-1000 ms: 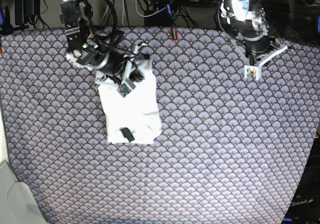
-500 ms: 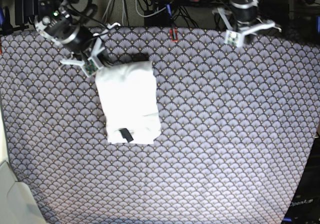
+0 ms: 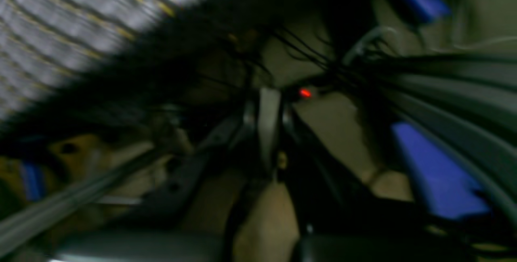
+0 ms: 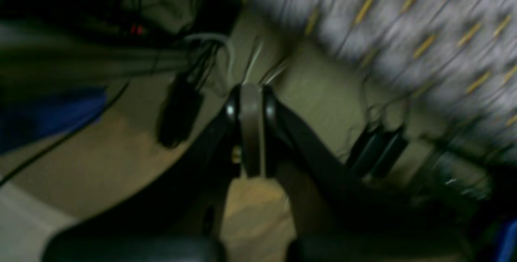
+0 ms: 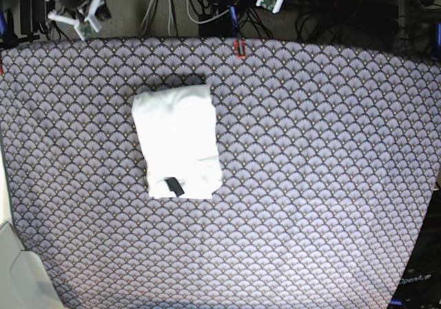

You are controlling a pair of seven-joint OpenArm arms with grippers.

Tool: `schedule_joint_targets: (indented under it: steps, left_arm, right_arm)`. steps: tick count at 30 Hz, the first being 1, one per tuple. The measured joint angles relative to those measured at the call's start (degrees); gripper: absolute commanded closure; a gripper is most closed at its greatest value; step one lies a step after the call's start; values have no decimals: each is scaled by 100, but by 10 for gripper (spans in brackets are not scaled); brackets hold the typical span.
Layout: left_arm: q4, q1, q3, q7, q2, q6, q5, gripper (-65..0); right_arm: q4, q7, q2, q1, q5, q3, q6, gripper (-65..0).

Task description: Fold the T-shirt properly

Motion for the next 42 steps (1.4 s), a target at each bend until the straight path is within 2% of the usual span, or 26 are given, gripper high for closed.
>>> schedule_joint_targets:
  steps: [2, 4, 6, 10, 12, 13, 14, 15, 17, 19, 20, 21, 23, 24, 27, 28, 31, 34, 36, 42]
  left_arm:
    - [-378, -81, -9, -81, 2, 133, -323, -3]
    - [-951, -339, -22, -72, -15, 85, -396, -3]
    - [-1716, -693, -33, 22, -15, -37, -868, -3]
    - [-3008, -1388, -28, -66, -17, 44, -1902, -3]
    - [-3491, -1711, -31, -444, -48, -92, -2472, -3]
    - [-3838, -1864, 0, -970, -81, -76, -2734, -3]
    - [-4352, -2057, 20, -1202, -55, 57, -2747, -3]
    - [-4924, -2321, 13, -1401, -57, 46, -2909, -3]
    - [-6037, -2677, 0, -2033, -92, 42, -3014, -3]
    - [-7230, -3139, -20, -2396, 0, 85, -3051, -3]
    - [-7873, -3353, -22, -2791, 83, 72, -3040, -3]
    - [-8373, -3521, -20, -2940, 153, 70, -3067, -3]
    - [-9289, -3860, -17, -3617, 280, -26, -3062, -3]
    - [-9674, -3985, -17, -3974, 345, 31, -3062, -3]
    - [-10528, -4273, -17, -4544, 444, -15, -3064, -3]
    - [-10688, -4352, -17, -4527, 442, 7, -3071, -3]
    - [-10828, -4500, -22, -4507, 378, -15, -3694, -3]
    - [-10806, -4656, -11, -4507, 289, -59, -4251, -3]
    - [-10806, -4750, 9, -4527, 212, -44, -4454, -4]
    - [-10806, -4754, 7, -4551, 212, -63, -4284, -4]
  right_arm:
    - [-450, 278, -15, -20, 44, -11, -7, 0]
    - [-1021, 542, -15, 52, 15, -37, -24, 0]
    - [-1661, 750, 9, 186, -20, -208, -35, 0]
    - [-3338, 1508, -7, 822, 26, -743, -28, 0]
    - [-4304, 1864, 44, 1338, 4, -979, -66, 0]
    - [-4916, 2173, 76, 1622, 70, -1108, -42, 0]
    - [-5523, 2343, 81, 1884, 46, -1226, -57, 0]
    - [-6192, 2590, 76, 2218, 35, -1370, -81, 0]
    - [-7512, 3318, 59, 2745, 66, -1670, -63, 0]
    - [-8693, 3893, 31, 3235, -17, -1969, -111, 0]
    - [-9173, 4304, 2, 3410, 33, -2151, -120, 0]
    - [-9412, 4463, -44, 3501, 39, -2286, -249, 0]
    - [-9670, 4719, -232, 3628, 31, -2590, -876, 0]
    - [-9645, 4743, -302, 3635, 20, -2761, -1163, 0]
    - [-9639, 4809, -424, 3665, 35, -3220, -2396, 0]
    - [-9645, 4811, -442, 3670, 70, -3375, -2671, 0]
    - [-9718, 4741, -616, 3709, 15, -3851, -3738, 0]
    - [-9989, 4798, -800, 3899, -15, -3987, -4568, 0]
    - [-10067, 4802, -813, 4026, -9, -3987, -4872, 0]
    - [-10177, 4784, -813, 4009, -2, -3987, -4876, 0]
